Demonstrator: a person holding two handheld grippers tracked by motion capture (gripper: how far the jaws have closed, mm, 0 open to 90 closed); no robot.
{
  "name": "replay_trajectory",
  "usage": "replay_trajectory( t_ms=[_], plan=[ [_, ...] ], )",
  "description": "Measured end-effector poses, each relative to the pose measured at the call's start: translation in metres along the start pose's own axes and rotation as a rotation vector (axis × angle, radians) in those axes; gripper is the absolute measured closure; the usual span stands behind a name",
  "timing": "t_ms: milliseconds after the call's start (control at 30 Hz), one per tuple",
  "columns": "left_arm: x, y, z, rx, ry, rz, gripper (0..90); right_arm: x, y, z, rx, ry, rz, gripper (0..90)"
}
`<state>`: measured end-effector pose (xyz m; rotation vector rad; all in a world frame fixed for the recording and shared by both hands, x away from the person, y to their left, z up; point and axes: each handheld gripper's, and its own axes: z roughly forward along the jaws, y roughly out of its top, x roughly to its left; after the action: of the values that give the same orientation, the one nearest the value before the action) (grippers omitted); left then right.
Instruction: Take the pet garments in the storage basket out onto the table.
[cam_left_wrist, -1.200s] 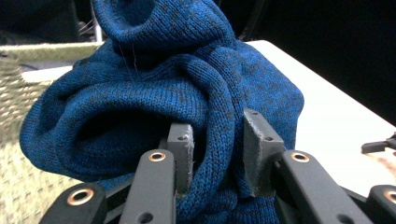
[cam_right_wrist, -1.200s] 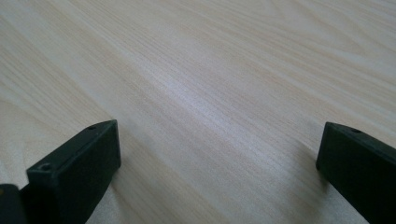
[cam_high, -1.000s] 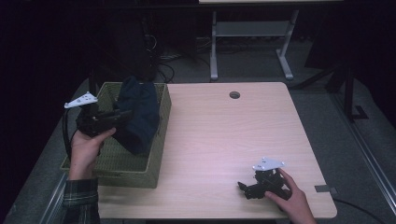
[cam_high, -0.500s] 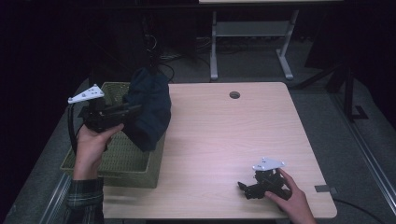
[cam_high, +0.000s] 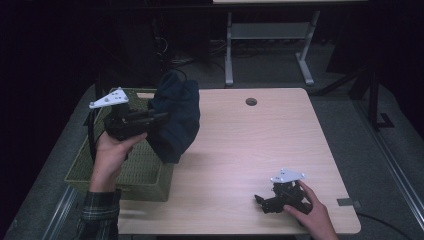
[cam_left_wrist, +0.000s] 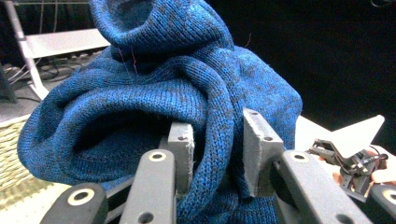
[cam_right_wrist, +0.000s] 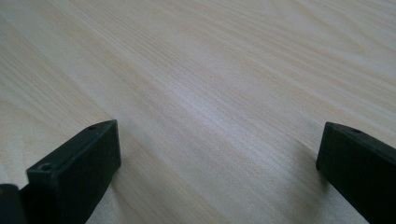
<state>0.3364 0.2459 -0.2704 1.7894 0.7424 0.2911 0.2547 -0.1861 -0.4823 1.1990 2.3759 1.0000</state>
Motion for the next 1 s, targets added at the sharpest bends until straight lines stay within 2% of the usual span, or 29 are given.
replay_trajectory(
  t_ms=[433, 633, 833, 933, 1000],
  plan=[
    [-0.018, 0.003, 0.026, 0.033, -0.059, 0.028, 67.6, 0.000, 0.000, 0.000, 0.000, 0.000, 0.000, 0.0],
    [-0.025, 0.003, 0.038, 0.043, -0.093, 0.027, 67.7, 0.000, 0.000, 0.000, 0.001, 0.000, -0.002, 0.0],
    [-0.033, 0.002, 0.056, 0.063, -0.125, 0.032, 67.7, 0.000, 0.000, 0.000, 0.000, -0.001, -0.004, 0.0],
    [-0.038, -0.003, 0.071, 0.085, -0.148, 0.031, 67.7, 0.000, 0.000, 0.000, 0.000, -0.001, -0.004, 0.0],
    [-0.039, -0.005, 0.075, 0.093, -0.155, 0.032, 67.7, 0.000, 0.000, 0.000, 0.000, -0.001, -0.004, 0.0]
  ],
)
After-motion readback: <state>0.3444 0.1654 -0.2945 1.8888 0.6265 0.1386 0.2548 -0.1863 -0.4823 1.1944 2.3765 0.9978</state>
